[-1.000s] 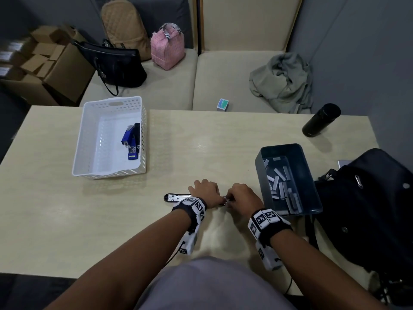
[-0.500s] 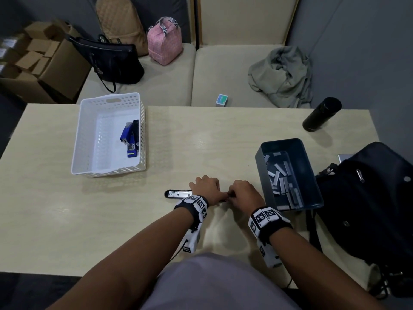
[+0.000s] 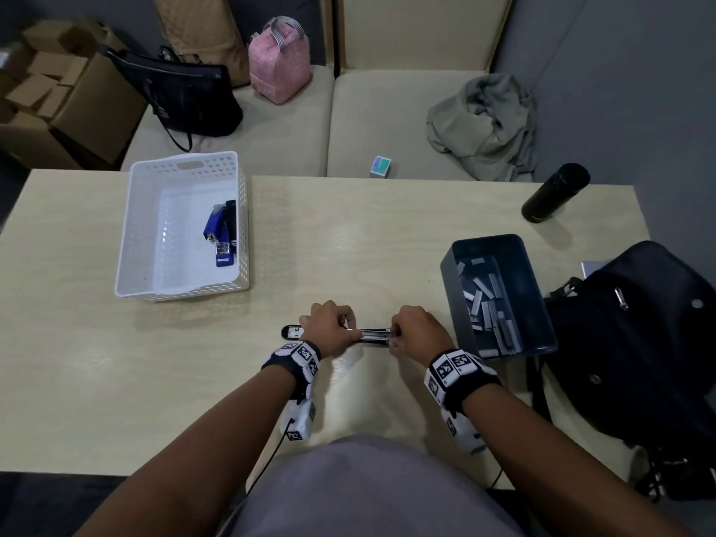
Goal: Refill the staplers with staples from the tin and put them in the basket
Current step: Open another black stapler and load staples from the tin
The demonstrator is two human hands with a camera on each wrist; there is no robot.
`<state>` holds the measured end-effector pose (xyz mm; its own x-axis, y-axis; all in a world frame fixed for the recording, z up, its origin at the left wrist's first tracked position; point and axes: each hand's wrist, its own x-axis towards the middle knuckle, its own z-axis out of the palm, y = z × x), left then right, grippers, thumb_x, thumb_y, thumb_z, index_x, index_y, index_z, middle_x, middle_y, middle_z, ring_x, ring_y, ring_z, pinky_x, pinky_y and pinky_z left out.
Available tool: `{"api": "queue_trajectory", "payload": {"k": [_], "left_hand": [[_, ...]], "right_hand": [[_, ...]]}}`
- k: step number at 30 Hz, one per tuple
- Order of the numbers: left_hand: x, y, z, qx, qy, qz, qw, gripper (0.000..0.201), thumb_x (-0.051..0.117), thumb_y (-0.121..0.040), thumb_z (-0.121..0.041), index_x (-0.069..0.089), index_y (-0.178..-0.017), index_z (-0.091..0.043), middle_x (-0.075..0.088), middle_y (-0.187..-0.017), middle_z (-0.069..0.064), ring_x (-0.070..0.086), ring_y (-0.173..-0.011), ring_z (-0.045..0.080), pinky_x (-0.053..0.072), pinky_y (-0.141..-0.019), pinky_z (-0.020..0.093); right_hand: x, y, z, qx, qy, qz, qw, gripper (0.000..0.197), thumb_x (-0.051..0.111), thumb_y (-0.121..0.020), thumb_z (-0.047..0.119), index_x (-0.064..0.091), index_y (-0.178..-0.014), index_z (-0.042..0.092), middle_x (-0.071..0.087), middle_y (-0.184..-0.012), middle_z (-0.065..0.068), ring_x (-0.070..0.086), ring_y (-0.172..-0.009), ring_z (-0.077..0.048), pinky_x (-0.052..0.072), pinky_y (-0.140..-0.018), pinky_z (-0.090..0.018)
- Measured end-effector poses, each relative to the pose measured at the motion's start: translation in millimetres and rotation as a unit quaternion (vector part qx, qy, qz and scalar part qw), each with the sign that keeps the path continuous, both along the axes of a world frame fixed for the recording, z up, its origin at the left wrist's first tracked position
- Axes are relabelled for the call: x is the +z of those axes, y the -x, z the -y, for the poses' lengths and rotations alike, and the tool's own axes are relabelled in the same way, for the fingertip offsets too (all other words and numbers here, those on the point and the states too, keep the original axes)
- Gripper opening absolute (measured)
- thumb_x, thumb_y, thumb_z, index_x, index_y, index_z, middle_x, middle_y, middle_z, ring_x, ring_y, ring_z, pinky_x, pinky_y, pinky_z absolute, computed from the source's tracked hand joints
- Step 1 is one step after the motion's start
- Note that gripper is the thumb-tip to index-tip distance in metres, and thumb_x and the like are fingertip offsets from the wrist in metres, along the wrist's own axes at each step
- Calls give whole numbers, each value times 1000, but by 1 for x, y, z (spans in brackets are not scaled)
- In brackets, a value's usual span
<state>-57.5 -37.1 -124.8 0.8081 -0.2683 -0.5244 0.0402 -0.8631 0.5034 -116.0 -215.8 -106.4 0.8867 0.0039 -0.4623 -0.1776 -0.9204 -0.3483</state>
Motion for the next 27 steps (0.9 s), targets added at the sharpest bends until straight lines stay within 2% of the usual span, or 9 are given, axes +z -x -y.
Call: {"api": "queue_trajectory", "payload": {"k": [3, 5, 7, 10, 12, 14, 16, 20, 27], "left_hand": [[1, -2, 0, -11, 7, 11, 1000, 19, 73, -65, -38, 68, -72, -21, 61, -79, 0, 49, -95, 21, 26, -77, 35], [1, -3, 0, -13, 11, 7, 1000, 22, 74, -64, -38, 68, -71, -19, 65, -82, 3, 51, -95, 21, 28, -78, 35], [0, -4, 1, -8, 11, 12, 1000, 22, 74, -64, -38, 67, -70, -18, 66, -82, 1, 51, -94, 21, 28, -79, 36], [-1, -6, 4, -1, 18, 1, 1000, 21, 74, -63, -36, 64, -65, -18, 66, -76, -1, 55, -93, 21, 32, -83, 37], [-3, -8, 4, 5, 26, -14, 1000, 21, 72, -59, -37, 61, -61, -19, 66, -73, -2, 57, -91, 21, 37, -90, 41], [-7, -9, 4, 12, 37, -19, 999, 22, 69, -55, -39, 60, -59, -19, 67, -71, -2, 59, -90, 22, 39, -92, 44], [-8, -9, 5, 10, 33, -15, 999, 21, 72, -58, -37, 61, -60, -19, 69, -74, -1, 58, -91, 21, 34, -87, 38], [-4, -8, 5, 13, 33, -12, 999, 20, 74, -62, -33, 60, -60, -19, 71, -76, -1, 58, -93, 20, 25, -77, 36], [-3, -10, 3, 12, 32, -37, 999, 24, 73, -57, -37, 62, -64, -17, 72, -74, 1, 59, -90, 18, 24, -74, 36]], "right_hand": [[5, -3, 5, 15, -22, -16, 1000, 21, 77, -76, 23, 74, -95, 12, 69, -101, -8, 66, -87, -26, 56, -77, -36], [14, -5, 14, -22, -95, 8, 995, 31, 79, -74, 21, 73, -102, 11, 71, -97, -7, 67, -86, -20, 57, -80, -36], [28, -11, 26, -96, -173, 108, 974, 23, 74, -78, 13, 73, -100, 8, 72, -90, -6, 66, -77, -16, 56, -75, -29], [53, -21, 52, -196, -171, 299, 918, 12, 65, -81, 2, 73, -89, 6, 67, -78, 0, 60, -66, -10, 48, -65, -9], [60, -25, 76, -251, -145, 350, 891, 12, 62, -82, 1, 73, -86, 3, 66, -76, -5, 58, -65, -12, 47, -65, -11], [54, -24, 102, -295, -110, 309, 897, 12, 61, -84, 4, 72, -89, 3, 68, -78, -11, 59, -68, -17, 51, -69, -23], [38, -18, 125, -318, -64, 209, 922, 14, 60, -85, 6, 72, -93, 2, 71, -84, -14, 61, -75, -21, 49, -75, -25], [6, -2, 136, -260, 29, 28, 965, 16, 62, -85, 10, 72, -90, -2, 71, -91, -25, 68, -89, -36, 54, -78, -37], [-2, -4, 116, -195, 170, 45, 965, 14, 60, -88, 8, 68, -94, -3, 68, -91, -27, 69, -82, -42, 55, -67, -42]]}}
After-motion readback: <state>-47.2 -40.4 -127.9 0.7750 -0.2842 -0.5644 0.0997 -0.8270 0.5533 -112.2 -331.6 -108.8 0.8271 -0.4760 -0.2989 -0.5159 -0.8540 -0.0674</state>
